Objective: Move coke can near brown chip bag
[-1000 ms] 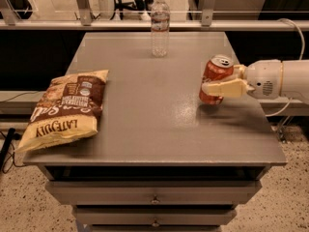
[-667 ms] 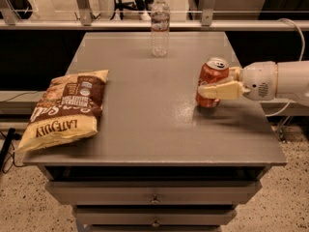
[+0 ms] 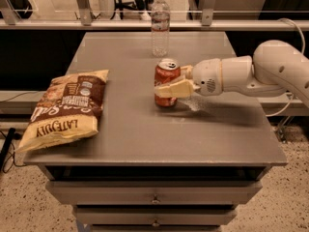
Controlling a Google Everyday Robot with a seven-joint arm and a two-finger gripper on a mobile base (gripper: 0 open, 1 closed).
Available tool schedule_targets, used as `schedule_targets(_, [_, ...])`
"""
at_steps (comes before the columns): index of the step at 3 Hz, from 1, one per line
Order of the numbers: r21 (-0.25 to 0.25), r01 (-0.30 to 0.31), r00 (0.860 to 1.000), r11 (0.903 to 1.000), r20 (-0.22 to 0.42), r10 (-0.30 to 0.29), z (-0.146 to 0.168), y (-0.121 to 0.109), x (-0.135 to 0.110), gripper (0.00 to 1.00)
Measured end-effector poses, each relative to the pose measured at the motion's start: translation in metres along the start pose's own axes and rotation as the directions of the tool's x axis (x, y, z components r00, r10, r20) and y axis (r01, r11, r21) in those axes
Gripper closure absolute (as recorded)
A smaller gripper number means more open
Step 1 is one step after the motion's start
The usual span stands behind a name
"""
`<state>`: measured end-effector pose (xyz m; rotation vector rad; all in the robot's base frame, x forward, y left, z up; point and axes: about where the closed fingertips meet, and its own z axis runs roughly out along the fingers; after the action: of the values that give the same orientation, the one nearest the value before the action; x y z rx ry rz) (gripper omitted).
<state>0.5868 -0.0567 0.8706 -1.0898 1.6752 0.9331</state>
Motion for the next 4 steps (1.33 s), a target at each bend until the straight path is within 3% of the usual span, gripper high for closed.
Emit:
schedule_targets(2, [-0.092, 0.066, 0.995, 0.9936, 0.074, -0.059, 0.075, 0.006, -0.028, 1.0])
schedule_targets(3, [-0.135, 0.121, 0.99, 0.9835, 0.083, -0.11, 0.11, 0.013, -0.024, 1.0])
schedule_targets(4, [-0.141, 0.128, 0.99, 0.9817, 0.083, -0.117, 0.114, 0.014, -0.025, 1.0])
